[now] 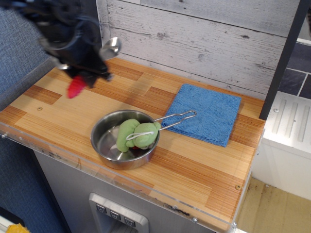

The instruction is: Place the spatula on the left edge of the table

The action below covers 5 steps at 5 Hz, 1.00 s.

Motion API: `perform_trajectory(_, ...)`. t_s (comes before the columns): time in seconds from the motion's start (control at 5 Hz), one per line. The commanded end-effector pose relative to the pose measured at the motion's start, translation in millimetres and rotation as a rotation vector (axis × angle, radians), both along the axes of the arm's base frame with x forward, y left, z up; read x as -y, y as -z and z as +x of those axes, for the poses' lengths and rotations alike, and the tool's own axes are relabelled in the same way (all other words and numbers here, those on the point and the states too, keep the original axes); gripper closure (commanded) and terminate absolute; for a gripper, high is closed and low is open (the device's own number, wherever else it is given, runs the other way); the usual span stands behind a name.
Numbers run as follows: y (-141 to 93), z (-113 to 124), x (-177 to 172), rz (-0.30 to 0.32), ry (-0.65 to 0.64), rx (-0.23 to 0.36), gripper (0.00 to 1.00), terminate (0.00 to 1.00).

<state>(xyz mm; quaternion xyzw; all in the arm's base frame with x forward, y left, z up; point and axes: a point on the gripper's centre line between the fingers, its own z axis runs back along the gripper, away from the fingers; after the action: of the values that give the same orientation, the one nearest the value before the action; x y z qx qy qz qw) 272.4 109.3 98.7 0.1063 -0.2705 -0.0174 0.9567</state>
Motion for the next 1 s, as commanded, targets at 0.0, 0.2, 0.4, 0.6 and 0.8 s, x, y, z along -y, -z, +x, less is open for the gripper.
perform_trajectory(0.0, 1.1, -12.7, -45.7, 0.142, 0.085, 0.006, 1.0, 0.0)
perform_trajectory(0.2, 8.4, -1.6, -63.3, 0.175, 0.072, -0.009, 1.0, 0.0)
perform_trajectory(0.4, 18.8, 2.3, -81.8, 0.163, 0.004, -0.028, 1.0, 0.0)
perform_trajectory(0.6, 36.2, 4.7, -88.6, 0.126, -0.017, -0.065, 1.0, 0.0)
perform_trajectory(0.8, 53.1, 7.3, -86.5, 0.095, 0.01, -0.124, 1.0, 0.0)
